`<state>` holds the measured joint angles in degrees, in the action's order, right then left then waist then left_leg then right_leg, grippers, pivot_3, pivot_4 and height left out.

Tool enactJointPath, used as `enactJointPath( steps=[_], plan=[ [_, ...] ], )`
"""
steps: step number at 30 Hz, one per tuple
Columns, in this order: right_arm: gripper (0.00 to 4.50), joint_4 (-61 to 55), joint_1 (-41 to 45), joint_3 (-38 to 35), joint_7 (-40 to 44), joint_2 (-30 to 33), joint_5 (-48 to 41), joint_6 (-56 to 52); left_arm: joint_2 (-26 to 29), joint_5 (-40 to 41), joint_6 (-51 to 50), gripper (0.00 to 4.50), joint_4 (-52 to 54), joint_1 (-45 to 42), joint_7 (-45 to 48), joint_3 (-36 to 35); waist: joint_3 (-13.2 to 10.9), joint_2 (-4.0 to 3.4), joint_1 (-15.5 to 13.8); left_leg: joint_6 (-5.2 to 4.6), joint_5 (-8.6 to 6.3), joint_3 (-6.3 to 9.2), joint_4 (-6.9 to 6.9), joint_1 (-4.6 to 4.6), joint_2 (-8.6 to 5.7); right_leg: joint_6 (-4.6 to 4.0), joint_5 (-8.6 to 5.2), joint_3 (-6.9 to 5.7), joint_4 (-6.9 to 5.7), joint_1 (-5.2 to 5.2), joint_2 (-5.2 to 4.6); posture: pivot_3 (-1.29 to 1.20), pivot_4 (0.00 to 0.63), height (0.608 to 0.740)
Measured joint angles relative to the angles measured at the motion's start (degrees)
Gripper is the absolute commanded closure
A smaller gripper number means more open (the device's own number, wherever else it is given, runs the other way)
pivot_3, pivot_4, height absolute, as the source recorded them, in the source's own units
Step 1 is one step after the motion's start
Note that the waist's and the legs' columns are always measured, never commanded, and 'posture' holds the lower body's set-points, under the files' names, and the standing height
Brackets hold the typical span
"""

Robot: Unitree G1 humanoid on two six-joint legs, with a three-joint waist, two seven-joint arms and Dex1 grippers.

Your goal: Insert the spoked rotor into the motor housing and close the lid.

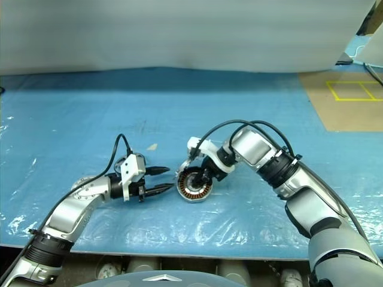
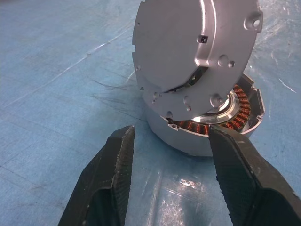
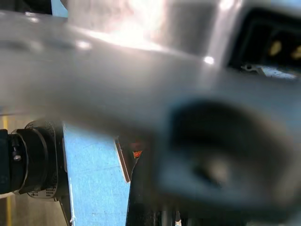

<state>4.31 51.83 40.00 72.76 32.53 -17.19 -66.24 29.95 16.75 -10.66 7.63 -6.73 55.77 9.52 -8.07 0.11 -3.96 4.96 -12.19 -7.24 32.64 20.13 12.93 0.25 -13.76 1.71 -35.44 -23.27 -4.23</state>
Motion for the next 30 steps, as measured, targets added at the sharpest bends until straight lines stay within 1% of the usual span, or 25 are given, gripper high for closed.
enactJointPath(
  steps=[6,11,16,19,24,27,30],
  plan=[
    [4.42,-3.09,-3.09,-4.94,-0.75,1.10,-3.20,-1.52,0.00,-0.04,-0.01,1.95,0.01,0.01,0.01,0.01,-0.01,-0.01,0.00,0.00,0.00,0.00,-0.01,0.05,0.01,0.00,0.00,0.00,0.01,-0.05,0.02,0.00,0.150,0.740],
    [4.42,-5.21,-3.22,-5.99,-1.07,2.59,-4.34,-1.77,0.00,-0.04,0.00,1.95,0.01,-0.04,0.29,0.03,-0.02,-0.04,0.05,0.00,0.00,0.00,-0.01,0.02,0.01,0.00,0.00,0.02,0.00,-0.05,0.01,0.00,0.150,0.740],
    [4.42,-5.83,-3.20,-5.89,-1.75,3.27,-4.56,-1.59,0.00,-0.04,0.00,1.95,0.00,-0.06,0.57,0.03,-0.03,-0.05,0.04,0.00,0.00,0.00,-0.01,0.03,0.01,0.00,0.00,0.02,0.01,-0.05,0.01,0.00,0.150,0.740],
    [4.42,-5.88,-3.12,-4.21,-3.43,3.24,-2.77,-0.46,0.09,0.00,-0.02,1.95,0.01,-0.05,1.25,0.03,-0.04,-0.06,0.06,0.00,0.00,0.00,-0.02,0.03,0.01,0.00,0.00,0.02,0.01,-0.06,0.02,0.00,0.150,0.740],
    [4.42,-7.00,-2.59,-2.58,-4.38,3.06,-1.39,0.78,2.26,-0.25,0.00,1.95,0.09,0.53,3.15,0.15,-0.05,-0.07,0.06,0.00,0.00,0.00,-0.03,0.03,0.00,0.00,0.00,0.02,0.01,-0.06,0.01,0.00,0.150,0.740],
    [4.42,-7.06,-2.57,-2.58,-4.45,3.04,-1.20,0.81,1.69,-0.55,0.25,1.95,0.09,0.49,3.19,1.23,-0.05,-0.08,-0.01,0.00,0.00,0.00,-0.02,0.04,0.00,0.00,0.00,0.01,0.02,-0.06,0.00,0.00,0.150,0.740],
    [4.42,-7.07,-2.57,-2.72,-4.99,2.89,-1.33,0.61,-0.26,-2.47,1.45,1.95,-0.32,-0.78,2.40,3.21,-0.05,-0.08,0.03,0.00,0.00,0.00,-0.01,0.04,0.00,0.00,0.00,0.02,0.01,-0.06,0.01,0.00,0.150,0.740]
  ],
)
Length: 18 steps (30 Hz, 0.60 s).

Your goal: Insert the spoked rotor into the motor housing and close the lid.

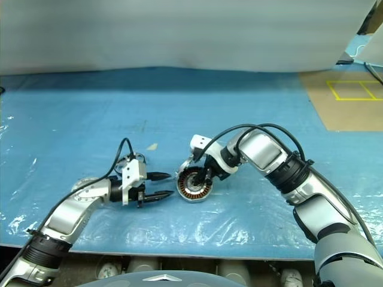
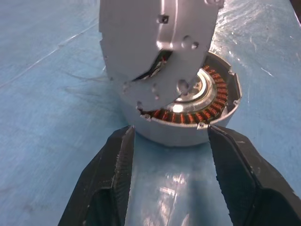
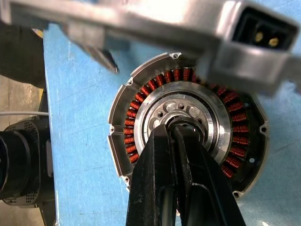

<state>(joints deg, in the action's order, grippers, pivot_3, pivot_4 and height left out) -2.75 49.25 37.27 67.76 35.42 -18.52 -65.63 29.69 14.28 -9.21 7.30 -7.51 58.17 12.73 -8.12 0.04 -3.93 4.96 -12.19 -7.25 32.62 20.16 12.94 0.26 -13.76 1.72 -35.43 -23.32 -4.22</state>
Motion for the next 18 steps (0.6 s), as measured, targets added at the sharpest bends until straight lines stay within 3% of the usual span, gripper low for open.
enactJointPath(
  steps=[9,18],
  plan=[
    [4.42,-0.07,-0.12,-1.44,-2.83,-1.14,-0.94,-2.09,-0.80,-2.53,1.38,1.95,-1.04,-1.55,0.36,3.41,0.00,0.00,-0.02,0.00,0.00,0.00,-0.03,-0.02,-0.01,0.00,0.00,0.03,0.02,0.01,0.00,0.00,0.150,0.740],
    [4.42,-0.53,-0.89,-3.56,-4.91,-2.07,-2.81,-2.32,-1.60,-6.39,11.11,1.95,-9.15,-3.58,-1.30,4.09,0.01,-0.02,-0.15,0.00,0.00,0.00,0.11,-0.15,-0.05,0.00,0.00,0.05,0.01,0.20,-0.08,0.00,0.150,0.740]
  ],
)
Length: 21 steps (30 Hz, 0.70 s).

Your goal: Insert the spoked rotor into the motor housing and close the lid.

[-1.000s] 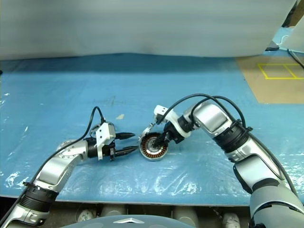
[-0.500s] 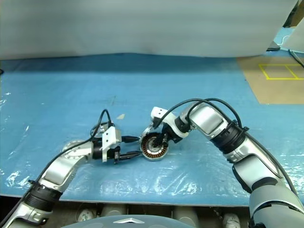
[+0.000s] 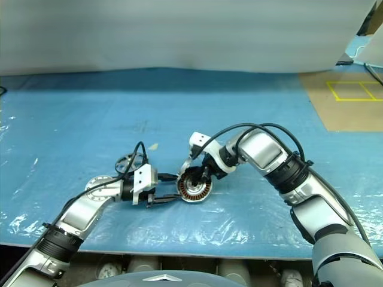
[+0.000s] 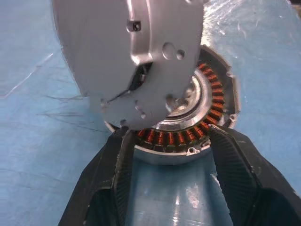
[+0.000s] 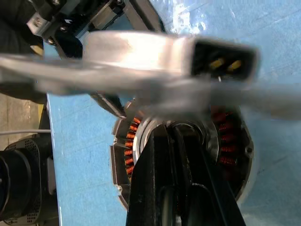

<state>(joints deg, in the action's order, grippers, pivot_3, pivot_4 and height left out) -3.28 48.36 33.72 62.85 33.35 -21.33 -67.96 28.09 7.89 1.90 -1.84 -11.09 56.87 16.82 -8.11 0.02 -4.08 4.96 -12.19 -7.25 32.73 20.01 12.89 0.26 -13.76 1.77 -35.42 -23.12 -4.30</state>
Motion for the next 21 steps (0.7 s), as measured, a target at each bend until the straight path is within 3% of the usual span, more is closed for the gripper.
enactJointPath(
  steps=[10,21],
  plan=[
    [4.42,0.03,-0.32,-2.77,-1.64,-1.14,-1.39,-0.03,-1.37,-1.48,1.74,1.95,-1.74,-0.48,-3.69,-0.25,0.00,0.00,0.05,0.01,0.01,0.00,0.05,0.00,0.02,0.00,0.01,0.02,-0.03,0.02,0.00,0.00,0.150,0.740],
    [4.42,0.01,-2.85,-2.72,-2.29,0.50,-1.32,0.79,-6.50,2.46,-9.57,1.95,-0.08,-4.35,-9.68,-4.62,-0.04,-0.04,0.09,0.02,0.02,0.01,0.02,0.21,0.02,0.02,0.02,-0.01,0.01,-0.15,0.04,0.00,0.150,0.740]
  ],
)
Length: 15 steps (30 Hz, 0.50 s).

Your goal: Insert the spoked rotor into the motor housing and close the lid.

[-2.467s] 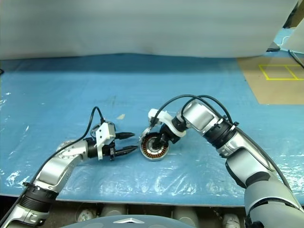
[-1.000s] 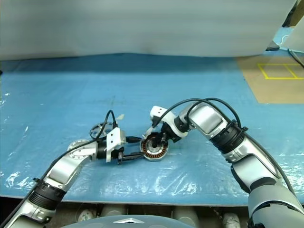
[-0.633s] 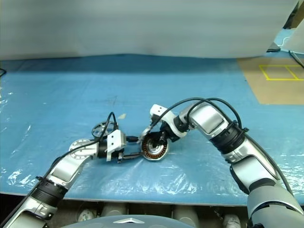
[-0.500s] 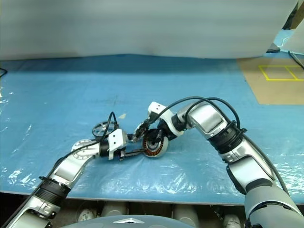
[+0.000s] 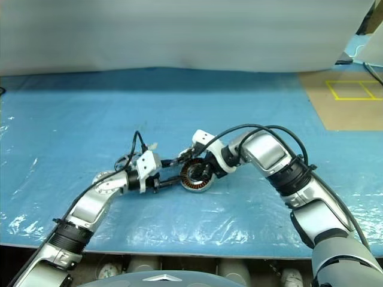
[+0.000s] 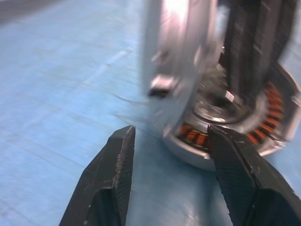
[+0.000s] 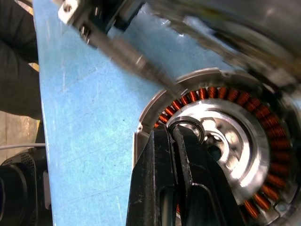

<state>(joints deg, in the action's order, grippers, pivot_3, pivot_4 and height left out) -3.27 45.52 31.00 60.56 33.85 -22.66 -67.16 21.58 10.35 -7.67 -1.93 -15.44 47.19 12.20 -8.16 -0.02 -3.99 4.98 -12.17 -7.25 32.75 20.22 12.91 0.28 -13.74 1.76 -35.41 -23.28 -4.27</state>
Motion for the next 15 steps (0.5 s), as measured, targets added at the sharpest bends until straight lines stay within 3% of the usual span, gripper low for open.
enactJointPath(
  steps=[9,15],
  plan=[
    [4.42,0.00,-1.20,-2.19,-1.37,0.04,-0.34,0.00,-1.66,0.22,-2.75,1.95,0.01,-3.73,-4.17,-2.26,-0.11,0.04,0.10,0.01,0.00,0.00,-0.25,0.03,0.00,0.22,0.13,-0.03,0.19,-0.06,0.06,0.00,0.150,0.740],
    [4.42,-0.67,-1.34,-4.93,-1.47,-0.13,-2.33,-1.32,1.22,5.50,-5.82,1.95,6.28,0.60,1.43,-2.93,-0.20,0.04,0.00,0.01,0.00,0.01,-0.44,0.11,0.00,0.22,0.13,-0.09,0.46,-0.07,0.06,0.00,0.150,0.740]
  ],
)
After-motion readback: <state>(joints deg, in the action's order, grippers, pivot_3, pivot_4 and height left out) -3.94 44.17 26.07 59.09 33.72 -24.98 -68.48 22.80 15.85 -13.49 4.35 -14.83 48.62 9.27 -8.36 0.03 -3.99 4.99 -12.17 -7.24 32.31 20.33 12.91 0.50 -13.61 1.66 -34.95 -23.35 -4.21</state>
